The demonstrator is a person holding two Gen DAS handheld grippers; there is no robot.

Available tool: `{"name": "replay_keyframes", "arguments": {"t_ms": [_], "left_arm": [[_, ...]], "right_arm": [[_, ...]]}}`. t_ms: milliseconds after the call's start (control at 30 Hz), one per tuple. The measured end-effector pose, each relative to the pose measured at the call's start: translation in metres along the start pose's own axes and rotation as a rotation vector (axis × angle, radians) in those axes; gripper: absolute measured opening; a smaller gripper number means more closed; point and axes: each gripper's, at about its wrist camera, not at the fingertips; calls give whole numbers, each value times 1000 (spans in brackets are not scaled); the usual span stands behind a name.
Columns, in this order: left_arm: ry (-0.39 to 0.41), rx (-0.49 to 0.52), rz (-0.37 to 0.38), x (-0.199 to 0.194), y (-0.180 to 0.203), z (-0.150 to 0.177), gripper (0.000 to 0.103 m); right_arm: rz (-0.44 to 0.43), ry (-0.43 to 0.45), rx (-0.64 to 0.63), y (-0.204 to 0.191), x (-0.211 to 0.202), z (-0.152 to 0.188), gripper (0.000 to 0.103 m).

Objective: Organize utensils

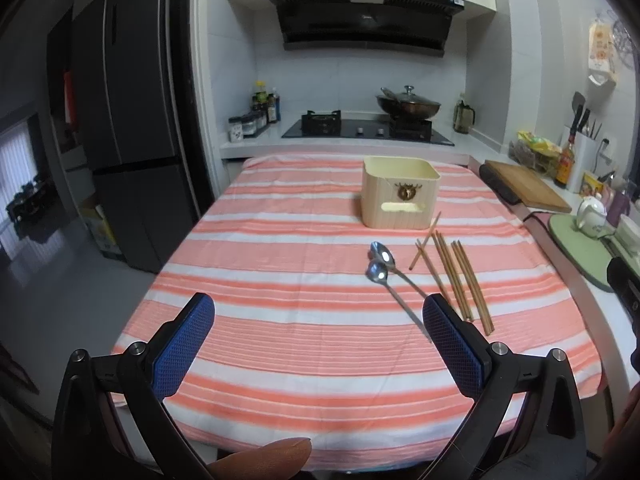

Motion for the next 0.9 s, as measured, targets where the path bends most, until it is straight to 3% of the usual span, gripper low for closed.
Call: {"name": "replay_keyframes", "arguments": {"t_ms": [900], "left_arm": [[46, -18, 16, -11, -6, 1, 103]], "right_arm": [[71, 91, -76, -9, -10, 0, 103]]}}
Point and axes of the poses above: each gripper's, at about its wrist camera, not at the fingertips, and x roughly the way its jaws point, y to its right, z to its underside, and after that the axes turned 15 degrees about -z, right-handed
